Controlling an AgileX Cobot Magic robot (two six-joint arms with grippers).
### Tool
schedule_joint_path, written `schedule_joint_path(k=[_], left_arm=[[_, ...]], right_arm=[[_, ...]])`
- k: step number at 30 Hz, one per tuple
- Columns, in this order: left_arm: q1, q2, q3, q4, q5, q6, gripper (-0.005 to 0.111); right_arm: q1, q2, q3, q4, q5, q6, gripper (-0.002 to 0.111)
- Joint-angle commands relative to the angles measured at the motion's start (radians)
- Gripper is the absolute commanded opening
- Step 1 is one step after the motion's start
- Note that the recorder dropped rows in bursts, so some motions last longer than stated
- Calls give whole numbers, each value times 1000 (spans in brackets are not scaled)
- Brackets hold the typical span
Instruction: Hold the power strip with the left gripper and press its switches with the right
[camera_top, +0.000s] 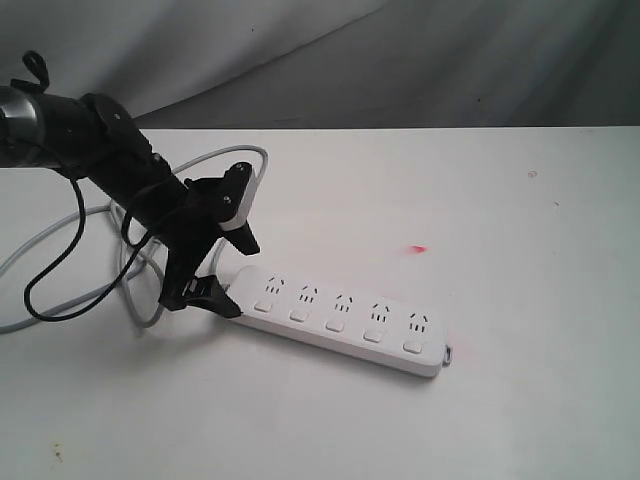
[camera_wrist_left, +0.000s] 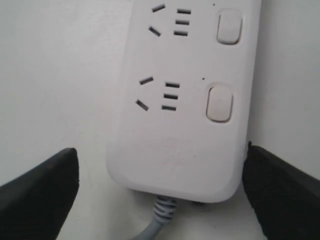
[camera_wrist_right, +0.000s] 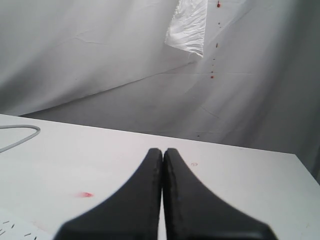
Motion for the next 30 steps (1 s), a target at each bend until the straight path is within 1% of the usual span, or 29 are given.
schedule_joint_path(k=[1, 5, 9, 19, 25, 30], left_arm=[[-4, 19, -7, 3, 4, -10, 82], [-7, 35, -7, 3, 32, -10, 81], [-15, 37, -7, 3, 32, -12, 81], [-15, 37, -7, 3, 54, -62, 81], [-15, 37, -7, 7, 55, -62, 75], [-15, 37, -7, 50, 40, -62, 71]], right_arm=[[-7, -5, 3, 5, -1, 6, 0], [-7, -5, 3, 5, -1, 5, 0], [-7, -5, 3, 5, -1, 5, 0], [-7, -5, 3, 5, -1, 7, 0], [-7, -5, 3, 5, -1, 7, 0], [-7, -5, 3, 5, -1, 7, 0]])
